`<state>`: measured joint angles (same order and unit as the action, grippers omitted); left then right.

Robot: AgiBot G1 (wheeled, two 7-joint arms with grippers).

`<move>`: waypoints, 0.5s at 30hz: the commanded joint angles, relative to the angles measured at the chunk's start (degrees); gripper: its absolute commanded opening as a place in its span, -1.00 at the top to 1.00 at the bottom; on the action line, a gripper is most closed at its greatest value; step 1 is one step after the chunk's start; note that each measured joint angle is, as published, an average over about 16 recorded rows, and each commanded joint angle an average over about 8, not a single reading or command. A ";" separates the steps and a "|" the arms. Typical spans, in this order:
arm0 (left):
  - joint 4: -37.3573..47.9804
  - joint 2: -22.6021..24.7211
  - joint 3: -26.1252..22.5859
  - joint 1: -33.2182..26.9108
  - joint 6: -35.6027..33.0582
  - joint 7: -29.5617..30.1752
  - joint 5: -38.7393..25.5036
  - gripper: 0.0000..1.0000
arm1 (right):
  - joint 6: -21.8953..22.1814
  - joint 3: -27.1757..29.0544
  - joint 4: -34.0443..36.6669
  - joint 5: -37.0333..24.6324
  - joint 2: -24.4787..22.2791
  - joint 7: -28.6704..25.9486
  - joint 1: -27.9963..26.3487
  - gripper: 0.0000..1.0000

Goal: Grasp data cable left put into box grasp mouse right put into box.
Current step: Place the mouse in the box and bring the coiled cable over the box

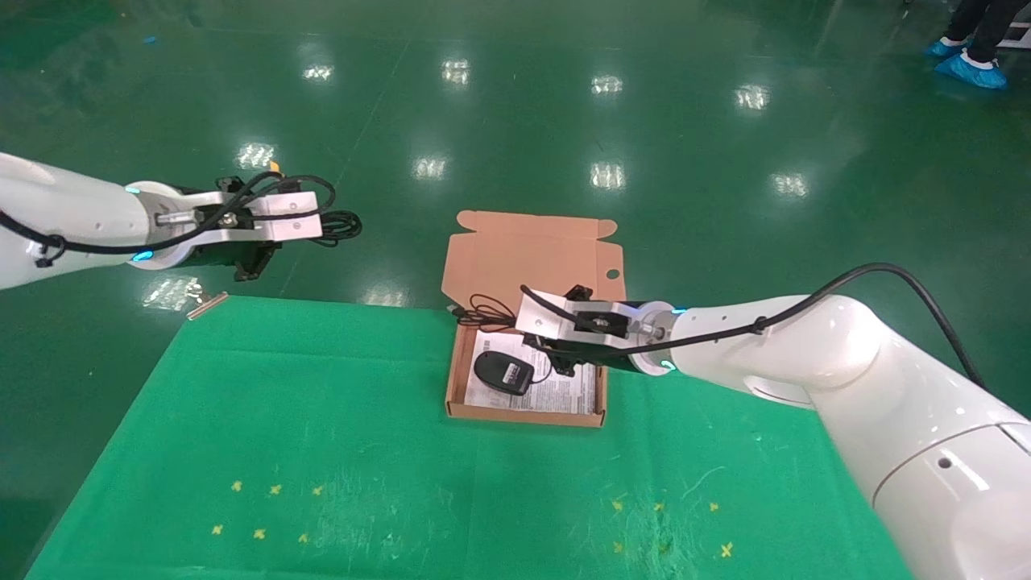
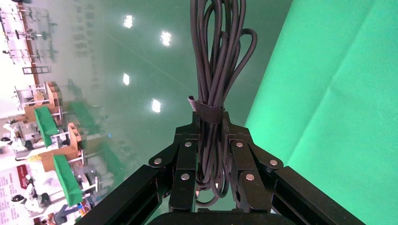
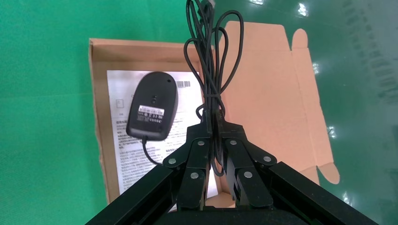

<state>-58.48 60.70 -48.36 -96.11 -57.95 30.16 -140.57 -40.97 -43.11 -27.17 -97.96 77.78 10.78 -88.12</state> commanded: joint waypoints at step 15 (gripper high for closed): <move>1.53 4.19 -0.92 4.54 6.88 -4.99 4.20 1.00 | -0.32 -1.39 -4.34 1.84 -4.78 -2.68 -0.09 -1.00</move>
<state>-56.02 65.42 -49.38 -91.50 -50.31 24.79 -136.46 -41.16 -44.40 -31.81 -96.27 72.41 7.96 -88.30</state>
